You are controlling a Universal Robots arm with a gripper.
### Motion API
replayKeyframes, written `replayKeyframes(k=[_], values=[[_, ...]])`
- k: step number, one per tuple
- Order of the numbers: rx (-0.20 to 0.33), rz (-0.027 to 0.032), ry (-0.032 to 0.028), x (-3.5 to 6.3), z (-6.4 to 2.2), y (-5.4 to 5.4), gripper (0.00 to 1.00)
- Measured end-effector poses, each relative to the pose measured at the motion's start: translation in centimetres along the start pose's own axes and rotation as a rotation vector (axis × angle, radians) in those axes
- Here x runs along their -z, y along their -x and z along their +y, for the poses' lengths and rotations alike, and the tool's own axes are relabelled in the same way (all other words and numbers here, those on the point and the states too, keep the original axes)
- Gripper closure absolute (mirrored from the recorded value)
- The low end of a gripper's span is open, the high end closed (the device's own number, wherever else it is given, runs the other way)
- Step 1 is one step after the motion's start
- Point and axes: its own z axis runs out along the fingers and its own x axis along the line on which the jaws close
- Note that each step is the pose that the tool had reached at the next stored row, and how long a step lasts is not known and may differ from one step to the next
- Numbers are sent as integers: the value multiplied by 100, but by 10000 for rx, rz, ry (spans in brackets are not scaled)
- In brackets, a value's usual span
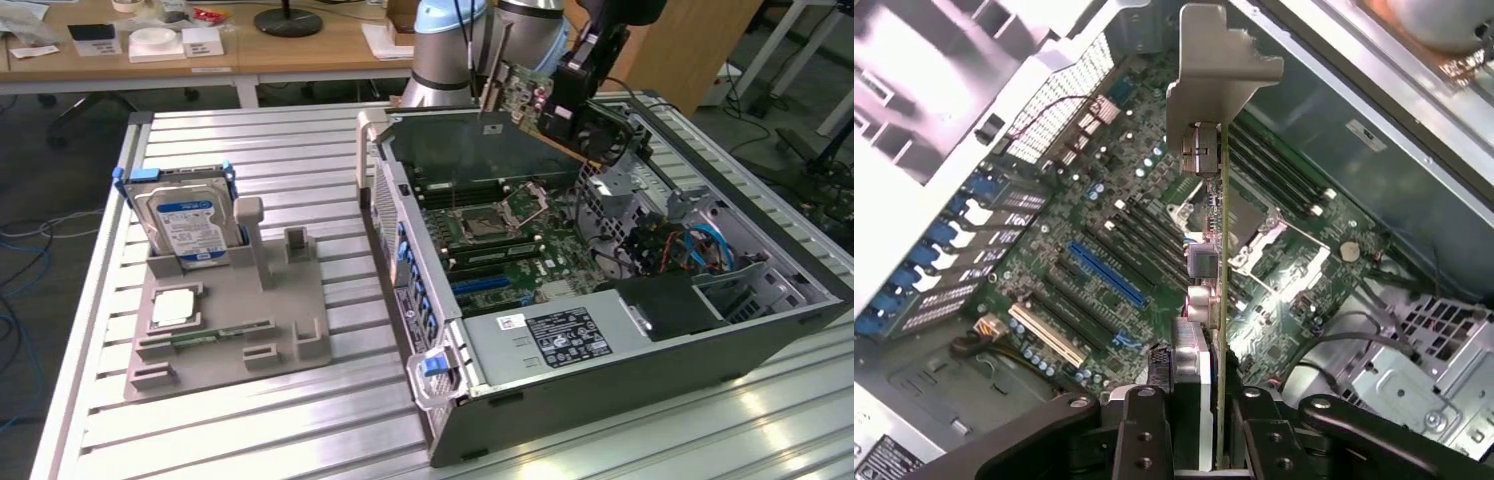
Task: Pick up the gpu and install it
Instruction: 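Insert the gpu into the slot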
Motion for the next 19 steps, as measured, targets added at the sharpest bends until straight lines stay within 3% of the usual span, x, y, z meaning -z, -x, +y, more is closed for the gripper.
replayKeyframes(k=[19], values=[[2414,106,10,-1,-1,0,72]])
